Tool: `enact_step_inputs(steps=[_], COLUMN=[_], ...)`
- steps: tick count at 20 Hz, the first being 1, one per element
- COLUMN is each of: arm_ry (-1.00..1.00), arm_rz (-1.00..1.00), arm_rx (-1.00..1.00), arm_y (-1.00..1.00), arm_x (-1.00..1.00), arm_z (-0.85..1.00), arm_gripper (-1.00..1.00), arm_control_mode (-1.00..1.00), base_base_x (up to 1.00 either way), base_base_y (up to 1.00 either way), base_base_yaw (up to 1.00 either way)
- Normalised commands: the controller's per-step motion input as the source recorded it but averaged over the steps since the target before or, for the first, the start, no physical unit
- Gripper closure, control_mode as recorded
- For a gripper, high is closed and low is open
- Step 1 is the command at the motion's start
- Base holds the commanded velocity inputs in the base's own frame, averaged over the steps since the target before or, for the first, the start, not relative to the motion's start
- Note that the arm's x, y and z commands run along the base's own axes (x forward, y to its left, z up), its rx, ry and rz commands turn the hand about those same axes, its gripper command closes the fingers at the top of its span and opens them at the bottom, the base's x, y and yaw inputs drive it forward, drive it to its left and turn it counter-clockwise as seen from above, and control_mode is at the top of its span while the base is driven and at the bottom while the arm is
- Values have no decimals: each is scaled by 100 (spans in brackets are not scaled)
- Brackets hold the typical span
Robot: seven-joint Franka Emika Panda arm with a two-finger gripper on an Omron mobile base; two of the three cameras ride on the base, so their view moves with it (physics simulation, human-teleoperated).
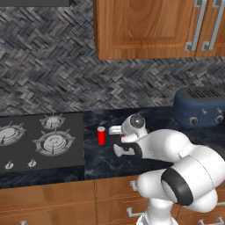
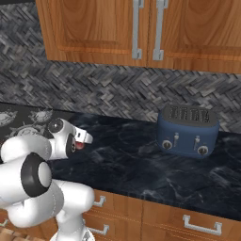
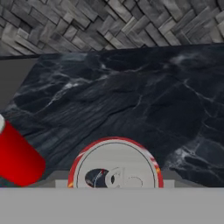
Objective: Four empty soda cans are scattered around the kitchen. Gather all the cans and cluster them next to the stove for recycling.
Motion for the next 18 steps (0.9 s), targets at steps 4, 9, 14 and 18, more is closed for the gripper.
enact_step_inputs(steps=[4,9,14,18], arm_ry=[0,9,8,0], arm_rz=[-4,0,0,0], arm_rx=[0,6,3,0], arm_y=[0,0,-1,0], arm_x=[21,12,14,12], arm_z=[-12,-4,-7,-16], arm_gripper=[100,100,100,100], arm_control_mode=[-100,-100,-100,-100], base_base_x=[0,0,0,0], base_base_y=[0,0,0,0], base_base_yaw=[0,0,0,0])
